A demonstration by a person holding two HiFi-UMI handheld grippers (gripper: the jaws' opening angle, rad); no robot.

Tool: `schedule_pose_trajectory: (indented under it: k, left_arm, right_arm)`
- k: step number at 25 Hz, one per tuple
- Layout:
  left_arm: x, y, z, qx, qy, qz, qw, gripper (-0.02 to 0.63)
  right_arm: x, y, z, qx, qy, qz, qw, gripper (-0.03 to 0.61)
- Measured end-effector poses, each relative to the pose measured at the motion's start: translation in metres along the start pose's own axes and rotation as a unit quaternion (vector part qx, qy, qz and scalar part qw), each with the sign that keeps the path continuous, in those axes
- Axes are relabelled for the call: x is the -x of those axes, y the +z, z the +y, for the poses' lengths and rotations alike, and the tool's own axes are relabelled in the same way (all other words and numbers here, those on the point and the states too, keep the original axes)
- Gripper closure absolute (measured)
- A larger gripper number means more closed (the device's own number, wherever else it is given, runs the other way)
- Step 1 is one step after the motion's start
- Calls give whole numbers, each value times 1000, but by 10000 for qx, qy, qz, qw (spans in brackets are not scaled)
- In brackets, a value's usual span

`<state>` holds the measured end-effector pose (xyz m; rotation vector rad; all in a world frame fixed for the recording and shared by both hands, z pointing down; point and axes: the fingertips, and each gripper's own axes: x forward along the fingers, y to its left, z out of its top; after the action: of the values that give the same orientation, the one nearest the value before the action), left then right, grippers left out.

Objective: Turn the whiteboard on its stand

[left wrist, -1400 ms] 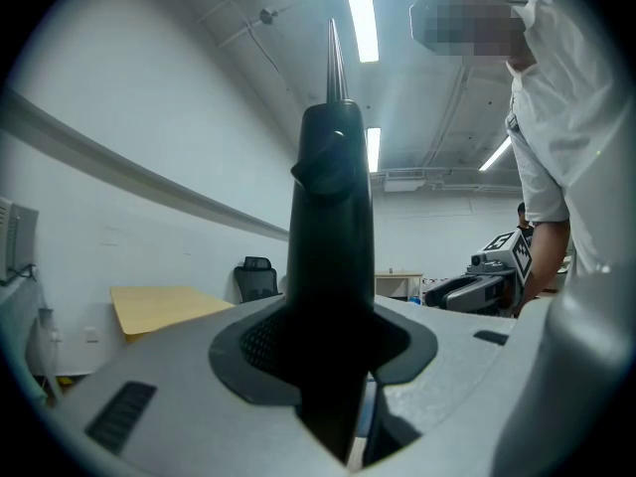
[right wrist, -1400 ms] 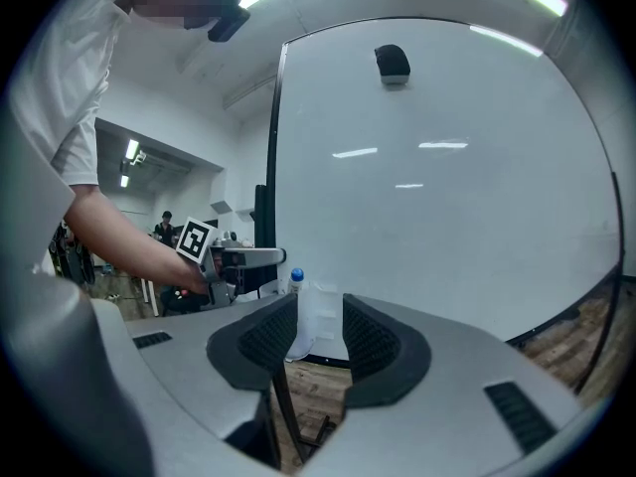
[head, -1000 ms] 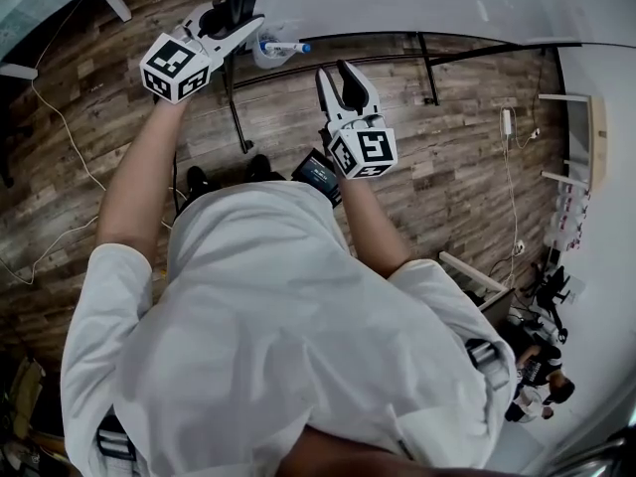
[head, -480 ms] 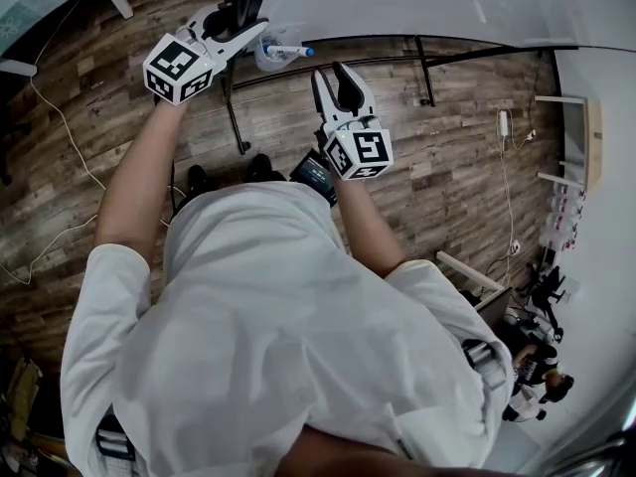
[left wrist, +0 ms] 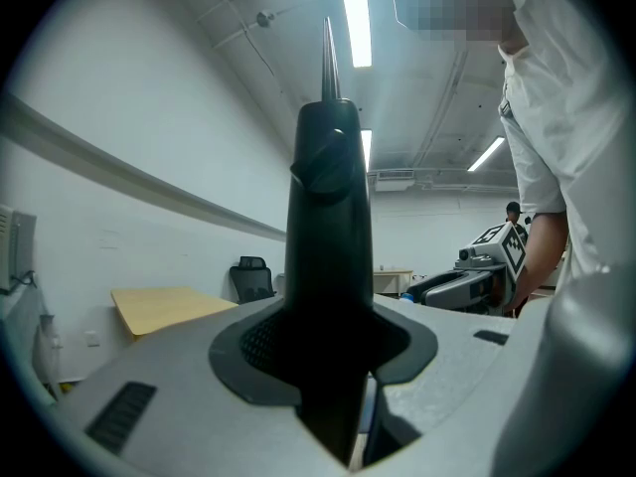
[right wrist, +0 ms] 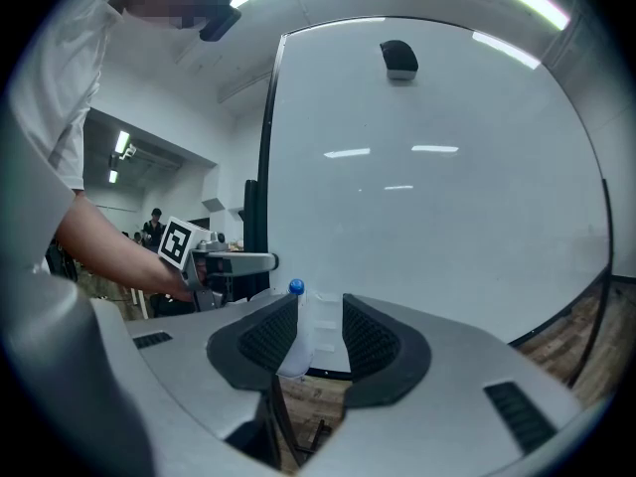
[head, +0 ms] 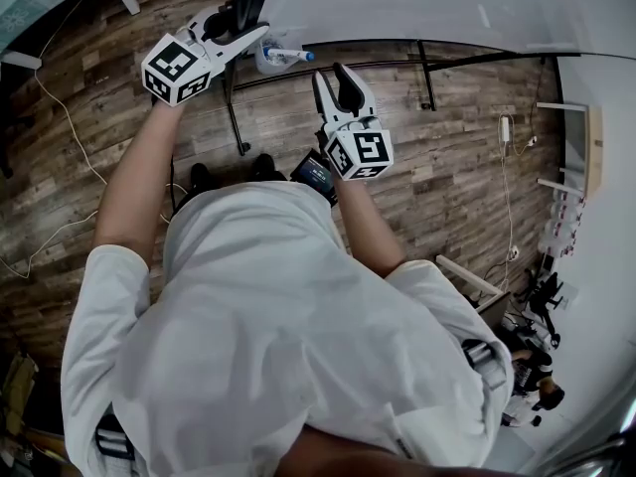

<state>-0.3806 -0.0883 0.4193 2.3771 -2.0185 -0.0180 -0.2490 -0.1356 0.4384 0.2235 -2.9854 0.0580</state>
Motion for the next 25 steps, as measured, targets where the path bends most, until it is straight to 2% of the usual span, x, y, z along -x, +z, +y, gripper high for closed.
schedule_pose_trajectory:
  k: [5,25]
  left_arm:
    - [27,-7,5,-17,-4,-16,10000,446]
    - [43,1,4,-32,86,99,9999,448]
  right_arm:
    - [-9,-5,24,39,39,-29,10000,442]
    - [-6,7,20,60,228,-14,9997,443]
